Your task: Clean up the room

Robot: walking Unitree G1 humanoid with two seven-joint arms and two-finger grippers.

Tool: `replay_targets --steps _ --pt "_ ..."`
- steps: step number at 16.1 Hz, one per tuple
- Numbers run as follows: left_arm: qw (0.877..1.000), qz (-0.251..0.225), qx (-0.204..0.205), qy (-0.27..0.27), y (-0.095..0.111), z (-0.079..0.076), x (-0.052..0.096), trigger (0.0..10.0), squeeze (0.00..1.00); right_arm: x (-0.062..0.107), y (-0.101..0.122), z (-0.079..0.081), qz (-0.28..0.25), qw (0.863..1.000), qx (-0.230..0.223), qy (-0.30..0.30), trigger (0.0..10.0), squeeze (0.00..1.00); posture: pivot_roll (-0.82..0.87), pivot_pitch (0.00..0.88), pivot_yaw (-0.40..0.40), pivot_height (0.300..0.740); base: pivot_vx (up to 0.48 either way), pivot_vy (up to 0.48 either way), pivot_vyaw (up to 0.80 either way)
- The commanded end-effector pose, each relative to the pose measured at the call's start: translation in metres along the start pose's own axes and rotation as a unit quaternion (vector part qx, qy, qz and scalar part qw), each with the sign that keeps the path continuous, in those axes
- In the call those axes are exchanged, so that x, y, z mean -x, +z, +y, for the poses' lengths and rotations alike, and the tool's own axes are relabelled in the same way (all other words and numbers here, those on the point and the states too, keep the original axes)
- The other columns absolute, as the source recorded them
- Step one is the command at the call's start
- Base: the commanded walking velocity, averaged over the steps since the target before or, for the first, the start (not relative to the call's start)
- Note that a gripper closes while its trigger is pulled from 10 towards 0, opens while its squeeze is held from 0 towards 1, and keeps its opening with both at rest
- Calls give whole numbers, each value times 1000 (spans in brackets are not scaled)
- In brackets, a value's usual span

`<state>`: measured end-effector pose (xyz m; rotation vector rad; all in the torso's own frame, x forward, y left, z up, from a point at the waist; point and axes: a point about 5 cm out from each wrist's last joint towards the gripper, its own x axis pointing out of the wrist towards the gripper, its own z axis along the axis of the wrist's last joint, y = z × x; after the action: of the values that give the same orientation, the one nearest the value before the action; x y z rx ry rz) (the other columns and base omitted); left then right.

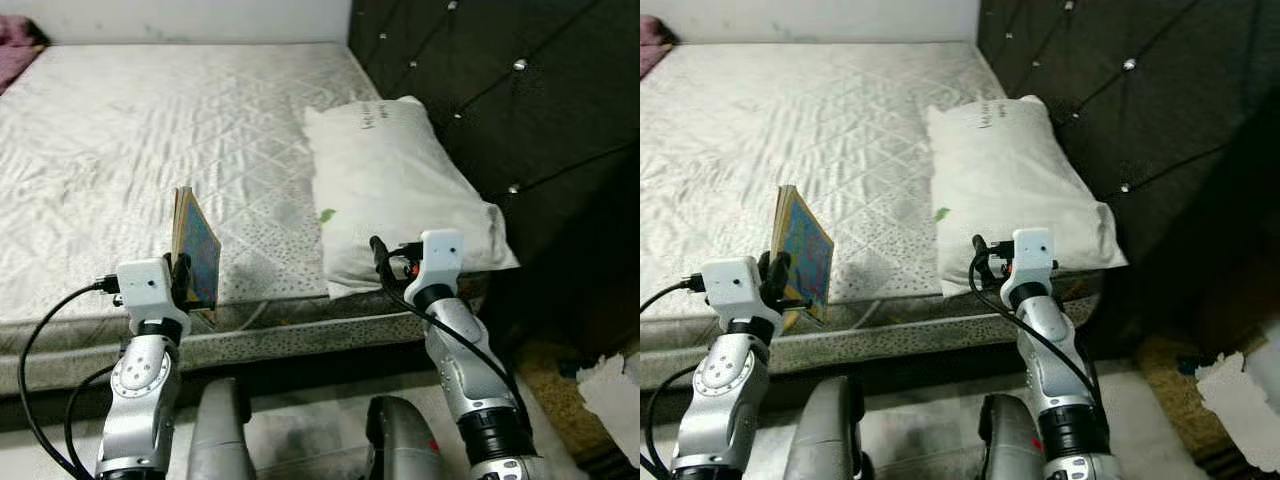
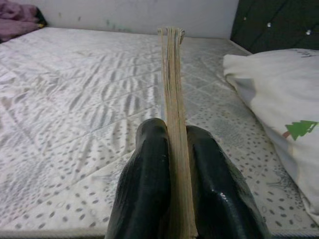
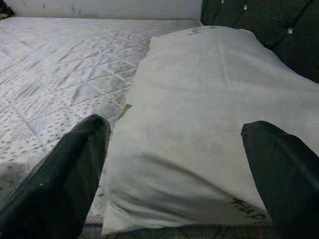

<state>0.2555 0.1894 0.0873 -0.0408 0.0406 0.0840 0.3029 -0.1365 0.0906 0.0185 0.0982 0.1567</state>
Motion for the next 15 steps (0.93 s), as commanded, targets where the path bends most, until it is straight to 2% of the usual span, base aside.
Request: replay_targets --steps 1,9,15 --pt "1000 -29 -2 -6 11 -2 -3 10000 0 -1 4 0 -11 1000 2 0 10000 0 -79 0 -19 604 469 0 0" --pt "1000 -25 -2 -10 10 -3 -4 10000 0 -1 4 0 -10 1000 -1 1 10000 0 -79 0 -18 604 475 0 0" --pt "1000 -13 2 -2 7 -5 -8 10000 0 -2 4 0 -10 1000 -5 1 10000 0 -82 0 -17 604 0 0 0"
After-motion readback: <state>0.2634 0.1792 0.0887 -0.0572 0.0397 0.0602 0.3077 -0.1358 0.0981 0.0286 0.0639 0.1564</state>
